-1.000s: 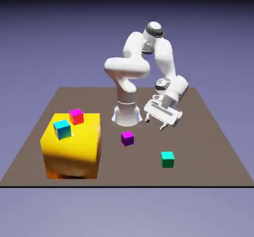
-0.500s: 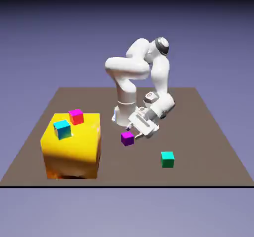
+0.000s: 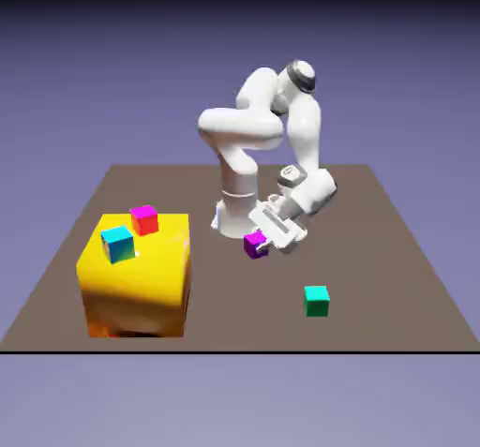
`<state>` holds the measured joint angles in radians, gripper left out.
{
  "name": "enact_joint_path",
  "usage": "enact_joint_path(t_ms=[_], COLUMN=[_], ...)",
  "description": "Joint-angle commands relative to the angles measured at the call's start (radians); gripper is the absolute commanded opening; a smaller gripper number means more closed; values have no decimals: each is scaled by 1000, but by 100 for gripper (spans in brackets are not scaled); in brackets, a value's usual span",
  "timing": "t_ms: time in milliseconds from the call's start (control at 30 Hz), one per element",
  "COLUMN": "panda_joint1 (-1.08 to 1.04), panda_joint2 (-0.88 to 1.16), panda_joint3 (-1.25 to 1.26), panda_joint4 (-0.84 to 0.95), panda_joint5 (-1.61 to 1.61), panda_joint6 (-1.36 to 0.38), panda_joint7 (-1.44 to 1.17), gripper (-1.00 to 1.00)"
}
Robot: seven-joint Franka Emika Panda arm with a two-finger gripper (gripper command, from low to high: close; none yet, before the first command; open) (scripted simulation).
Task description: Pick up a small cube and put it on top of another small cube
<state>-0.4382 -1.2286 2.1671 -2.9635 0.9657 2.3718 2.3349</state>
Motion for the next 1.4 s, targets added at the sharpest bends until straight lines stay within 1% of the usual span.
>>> enact_joint_path(t_ms=[0, 1100, 1133, 1367], panda_joint1=[-36, -1221, -1221, -1474], panda_joint2=[9, 292, 292, 340], panda_joint3=[-23, -781, -781, -584], panda_joint4=[9, 310, 310, 365], panda_joint5=[-20, -659, -659, -668], panda_joint6=[18, 657, 657, 813], panda_joint7=[-21, -716, -716, -686], gripper=[-100, -100, -100, -100])
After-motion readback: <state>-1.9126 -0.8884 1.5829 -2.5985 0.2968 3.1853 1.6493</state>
